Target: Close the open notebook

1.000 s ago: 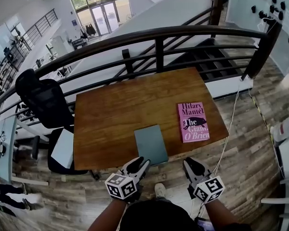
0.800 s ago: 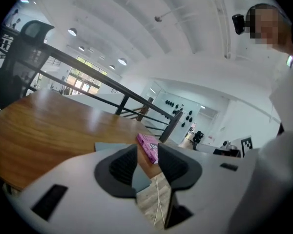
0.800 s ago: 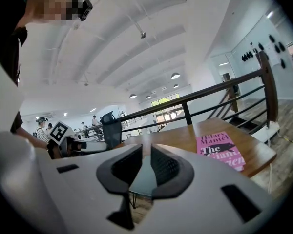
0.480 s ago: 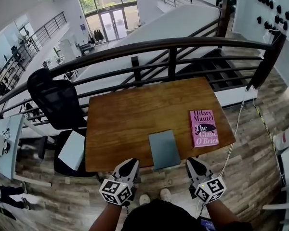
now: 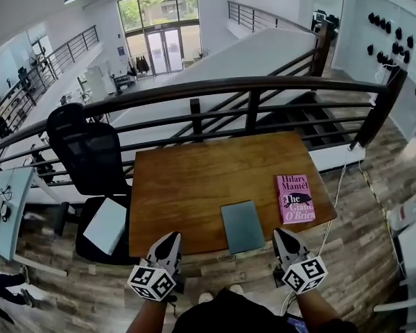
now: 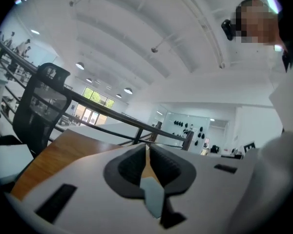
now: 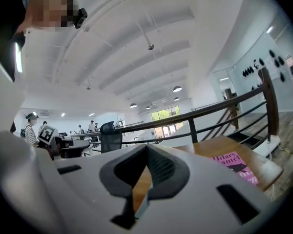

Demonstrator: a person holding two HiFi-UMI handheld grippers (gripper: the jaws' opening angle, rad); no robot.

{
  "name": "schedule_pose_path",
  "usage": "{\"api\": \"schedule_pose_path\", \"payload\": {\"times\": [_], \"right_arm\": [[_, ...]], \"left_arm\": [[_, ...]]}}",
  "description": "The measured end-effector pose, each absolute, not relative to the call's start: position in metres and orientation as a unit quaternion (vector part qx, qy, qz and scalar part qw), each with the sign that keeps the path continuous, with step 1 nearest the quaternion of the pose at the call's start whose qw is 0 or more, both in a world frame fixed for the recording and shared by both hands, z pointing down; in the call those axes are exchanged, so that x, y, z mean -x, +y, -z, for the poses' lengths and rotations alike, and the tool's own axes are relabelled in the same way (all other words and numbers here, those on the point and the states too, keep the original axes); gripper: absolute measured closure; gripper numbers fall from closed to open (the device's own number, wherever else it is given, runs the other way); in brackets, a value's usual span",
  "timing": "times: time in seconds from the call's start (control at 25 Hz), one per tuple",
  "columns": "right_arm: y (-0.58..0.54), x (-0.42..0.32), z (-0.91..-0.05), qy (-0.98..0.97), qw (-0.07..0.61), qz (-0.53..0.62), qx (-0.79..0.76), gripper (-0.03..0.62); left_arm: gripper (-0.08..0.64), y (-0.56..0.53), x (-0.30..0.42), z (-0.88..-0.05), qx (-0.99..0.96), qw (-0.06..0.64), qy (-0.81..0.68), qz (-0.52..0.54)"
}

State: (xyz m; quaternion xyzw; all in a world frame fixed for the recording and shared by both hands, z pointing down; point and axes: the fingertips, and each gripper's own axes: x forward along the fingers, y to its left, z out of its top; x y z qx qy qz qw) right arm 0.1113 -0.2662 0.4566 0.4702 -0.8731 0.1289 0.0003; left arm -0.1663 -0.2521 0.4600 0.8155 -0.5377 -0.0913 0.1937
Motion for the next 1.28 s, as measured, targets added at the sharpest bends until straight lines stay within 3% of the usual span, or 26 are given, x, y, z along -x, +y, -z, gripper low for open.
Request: {"api": "schedule_pose_path", "payload": {"times": [0.16,0.56,1.28], "right_arm": [[-0.273,-0.107,-0.456,-0.87,-0.009,-0.153,-0.469,0.595],[-0.288,-0.095,-0.458,-0.875,-0.003,-0.155,-0.459,0.597],[-0.289,-0.08,-0.462,-0.891,0.02,-0.149,-0.428,0.598]], "left_arm": [[0.531,-0.256,0.191,-0.446,-0.799,0.209,-0.547,0.137],[0.539,-0.254,0.201,-0.438,-0.807,0.164,-0.555,0.115],[0.545,-0.245,0.199,-0.448,-0.803,0.179,-0.557,0.116]]}}
